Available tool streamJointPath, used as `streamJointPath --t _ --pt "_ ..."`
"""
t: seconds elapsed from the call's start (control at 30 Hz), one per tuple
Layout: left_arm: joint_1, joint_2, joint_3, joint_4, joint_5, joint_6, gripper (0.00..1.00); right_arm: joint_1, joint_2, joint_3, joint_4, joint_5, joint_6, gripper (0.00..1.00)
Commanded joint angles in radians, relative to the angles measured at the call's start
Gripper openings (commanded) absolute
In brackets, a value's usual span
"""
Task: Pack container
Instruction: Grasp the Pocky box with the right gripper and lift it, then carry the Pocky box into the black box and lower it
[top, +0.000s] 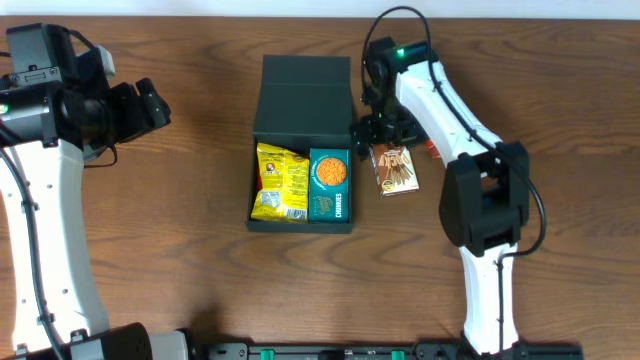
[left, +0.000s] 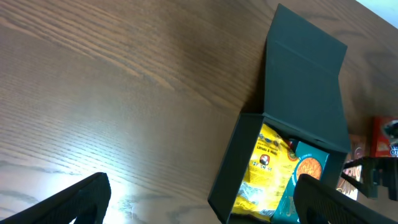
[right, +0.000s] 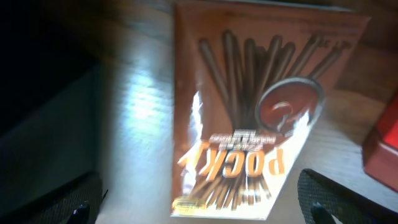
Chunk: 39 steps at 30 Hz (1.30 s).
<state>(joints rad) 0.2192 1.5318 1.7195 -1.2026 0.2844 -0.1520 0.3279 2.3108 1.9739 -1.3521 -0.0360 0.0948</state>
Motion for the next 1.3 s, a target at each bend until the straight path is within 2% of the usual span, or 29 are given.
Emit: streamJointPath --t 0.0,0.33,0.5,0.67,0.7,0.87,1.0,1.27 --pt "0.003 0.005 -0.004 0.0 -0.007 0.019 0.95 -0.023 0.001 -0.059 0.027 0.009 0.017 0.99" --pt "0.003 0.005 -0.004 0.006 -0.007 0.018 0.95 -0.028 0.001 -0.157 0.121 0.009 0.017 0.99" --pt "0.003 0.005 -0.004 0.006 -0.007 0.018 0.95 -0.028 0.002 -0.17 0.164 -0.003 0.002 0.88" --pt "0.003 0.005 -0.004 0.006 -0.007 0.018 0.95 -0.029 0.002 -0.19 0.198 -0.027 -0.006 0.72" --pt "0.003 0.005 -0.004 0.006 -0.006 0.018 0.95 -0.028 0.003 -0.19 0.201 -0.027 -0.006 0.66" --pt "0.003 0.005 -0.004 0.007 -0.006 0.018 0.95 -0.031 0.003 -0.184 0.203 -0.028 -0.006 0.6" --pt "0.003 0.005 -0.004 0.013 -0.006 0.018 0.95 -0.037 0.003 -0.104 0.135 -0.028 -0.006 0.6" --pt "0.003 0.005 -0.004 0.013 -0.006 0.018 0.95 -0.038 0.003 0.204 -0.089 -0.035 -0.005 0.56"
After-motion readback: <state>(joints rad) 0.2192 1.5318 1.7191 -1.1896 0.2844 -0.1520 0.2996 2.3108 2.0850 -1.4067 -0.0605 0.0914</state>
